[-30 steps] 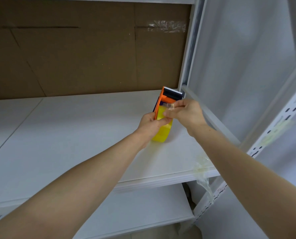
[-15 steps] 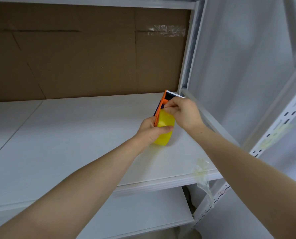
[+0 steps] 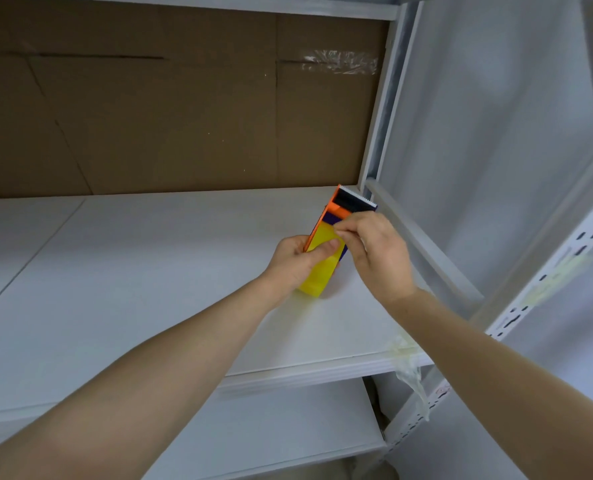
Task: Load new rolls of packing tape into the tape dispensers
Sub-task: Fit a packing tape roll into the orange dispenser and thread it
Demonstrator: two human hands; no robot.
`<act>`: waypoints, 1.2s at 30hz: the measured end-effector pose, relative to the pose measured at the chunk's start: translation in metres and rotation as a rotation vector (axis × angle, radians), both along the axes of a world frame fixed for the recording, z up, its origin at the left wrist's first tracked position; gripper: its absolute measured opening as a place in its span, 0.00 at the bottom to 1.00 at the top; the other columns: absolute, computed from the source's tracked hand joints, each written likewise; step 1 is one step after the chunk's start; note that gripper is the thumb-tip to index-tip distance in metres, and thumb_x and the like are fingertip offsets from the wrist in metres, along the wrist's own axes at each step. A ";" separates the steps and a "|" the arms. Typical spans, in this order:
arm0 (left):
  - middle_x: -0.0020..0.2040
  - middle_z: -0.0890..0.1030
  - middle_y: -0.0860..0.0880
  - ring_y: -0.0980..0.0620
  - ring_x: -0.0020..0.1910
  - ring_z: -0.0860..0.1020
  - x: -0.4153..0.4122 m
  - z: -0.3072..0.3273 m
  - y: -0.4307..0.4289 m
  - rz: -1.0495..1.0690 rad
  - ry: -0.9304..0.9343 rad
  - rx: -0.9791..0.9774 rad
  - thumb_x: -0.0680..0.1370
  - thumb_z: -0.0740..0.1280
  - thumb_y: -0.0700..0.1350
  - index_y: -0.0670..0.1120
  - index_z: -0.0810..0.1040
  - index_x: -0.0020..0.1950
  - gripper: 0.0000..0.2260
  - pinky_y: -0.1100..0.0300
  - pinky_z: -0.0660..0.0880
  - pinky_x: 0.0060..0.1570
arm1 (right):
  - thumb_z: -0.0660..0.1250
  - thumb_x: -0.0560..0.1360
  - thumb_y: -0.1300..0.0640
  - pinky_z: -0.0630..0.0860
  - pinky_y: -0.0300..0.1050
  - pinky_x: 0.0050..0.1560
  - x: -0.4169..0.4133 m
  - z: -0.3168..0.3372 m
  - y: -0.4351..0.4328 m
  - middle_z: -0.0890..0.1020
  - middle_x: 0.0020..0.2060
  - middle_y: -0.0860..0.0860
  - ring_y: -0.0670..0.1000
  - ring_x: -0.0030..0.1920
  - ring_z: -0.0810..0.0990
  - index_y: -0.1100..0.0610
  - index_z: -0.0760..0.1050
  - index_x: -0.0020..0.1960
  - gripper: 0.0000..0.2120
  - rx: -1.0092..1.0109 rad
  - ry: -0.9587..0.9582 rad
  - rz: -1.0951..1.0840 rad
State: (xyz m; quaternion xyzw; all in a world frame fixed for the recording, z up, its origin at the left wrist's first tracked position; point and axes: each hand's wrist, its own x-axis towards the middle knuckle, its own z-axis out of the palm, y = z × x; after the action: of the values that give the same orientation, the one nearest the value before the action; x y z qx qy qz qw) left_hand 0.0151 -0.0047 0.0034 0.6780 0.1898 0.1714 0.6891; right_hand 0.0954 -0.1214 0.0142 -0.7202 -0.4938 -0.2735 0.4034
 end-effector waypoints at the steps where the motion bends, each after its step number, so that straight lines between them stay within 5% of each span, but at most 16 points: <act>1: 0.39 0.82 0.44 0.53 0.33 0.81 0.000 0.000 -0.001 -0.008 -0.005 0.003 0.76 0.68 0.46 0.44 0.80 0.42 0.07 0.65 0.77 0.36 | 0.61 0.76 0.58 0.70 0.35 0.49 0.002 -0.003 -0.002 0.82 0.43 0.56 0.47 0.48 0.74 0.62 0.80 0.47 0.11 -0.009 -0.046 0.012; 4: 0.41 0.82 0.42 0.49 0.37 0.81 -0.001 0.002 -0.002 -0.046 -0.001 -0.038 0.77 0.67 0.46 0.41 0.79 0.47 0.08 0.61 0.79 0.41 | 0.65 0.75 0.63 0.73 0.36 0.50 0.004 -0.003 -0.006 0.82 0.43 0.54 0.46 0.48 0.75 0.63 0.81 0.46 0.06 -0.044 -0.058 0.072; 8: 0.41 0.82 0.41 0.45 0.38 0.80 0.000 0.006 -0.006 -0.063 0.037 -0.058 0.78 0.65 0.45 0.42 0.77 0.50 0.06 0.52 0.78 0.48 | 0.71 0.71 0.65 0.77 0.32 0.44 0.009 0.032 0.001 0.82 0.37 0.46 0.38 0.36 0.79 0.56 0.81 0.42 0.05 0.061 0.677 0.096; 12: 0.42 0.81 0.40 0.44 0.39 0.79 0.000 0.011 -0.010 -0.071 0.067 -0.051 0.72 0.69 0.42 0.45 0.78 0.43 0.02 0.58 0.77 0.41 | 0.74 0.70 0.61 0.80 0.46 0.46 0.024 0.049 0.005 0.81 0.34 0.49 0.51 0.38 0.80 0.55 0.79 0.40 0.04 -0.071 0.842 0.029; 15: 0.44 0.81 0.39 0.43 0.40 0.79 0.000 0.013 -0.011 -0.070 0.078 -0.052 0.65 0.68 0.43 0.46 0.79 0.41 0.06 0.58 0.76 0.41 | 0.75 0.69 0.58 0.80 0.49 0.45 0.028 0.053 0.008 0.80 0.32 0.49 0.51 0.35 0.80 0.54 0.77 0.37 0.07 -0.119 0.833 -0.027; 19: 0.46 0.81 0.40 0.44 0.41 0.79 -0.002 0.012 -0.011 -0.042 0.079 -0.067 0.76 0.69 0.44 0.46 0.79 0.44 0.03 0.57 0.77 0.43 | 0.73 0.71 0.54 0.81 0.51 0.47 0.033 0.055 0.009 0.81 0.39 0.52 0.53 0.41 0.81 0.57 0.77 0.43 0.08 -0.179 0.794 -0.163; 27: 0.48 0.82 0.34 0.33 0.46 0.81 0.006 0.013 -0.024 0.099 0.065 -0.004 0.66 0.72 0.57 0.42 0.80 0.42 0.19 0.39 0.78 0.49 | 0.67 0.72 0.57 0.75 0.46 0.38 0.037 0.063 0.012 0.83 0.44 0.57 0.55 0.42 0.80 0.61 0.81 0.49 0.10 -0.448 0.549 -0.448; 29: 0.44 0.82 0.33 0.34 0.41 0.81 0.007 0.015 -0.025 0.124 0.059 0.002 0.67 0.73 0.58 0.40 0.79 0.40 0.20 0.43 0.79 0.44 | 0.66 0.73 0.57 0.70 0.42 0.35 0.035 0.064 0.014 0.83 0.46 0.56 0.54 0.41 0.77 0.60 0.80 0.51 0.10 -0.490 0.489 -0.477; 32: 0.34 0.82 0.40 0.50 0.27 0.79 0.009 0.014 -0.023 0.167 0.033 0.003 0.73 0.71 0.54 0.41 0.77 0.35 0.17 0.63 0.76 0.26 | 0.63 0.75 0.57 0.67 0.41 0.36 0.030 0.059 0.014 0.82 0.49 0.55 0.55 0.45 0.77 0.60 0.79 0.53 0.11 -0.500 0.370 -0.484; 36: 0.25 0.80 0.51 0.58 0.23 0.78 0.009 0.015 -0.019 0.185 0.041 0.018 0.72 0.69 0.59 0.42 0.77 0.35 0.20 0.69 0.71 0.22 | 0.60 0.77 0.56 0.67 0.42 0.41 0.027 0.046 0.013 0.82 0.50 0.55 0.56 0.51 0.78 0.58 0.78 0.54 0.11 -0.391 0.303 -0.441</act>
State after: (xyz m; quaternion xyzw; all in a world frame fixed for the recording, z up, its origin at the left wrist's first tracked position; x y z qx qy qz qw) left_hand 0.0239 -0.0241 0.0184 0.6671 0.2644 0.2222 0.6601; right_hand 0.1228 -0.1089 0.0606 -0.9060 -0.3038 -0.1440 0.2573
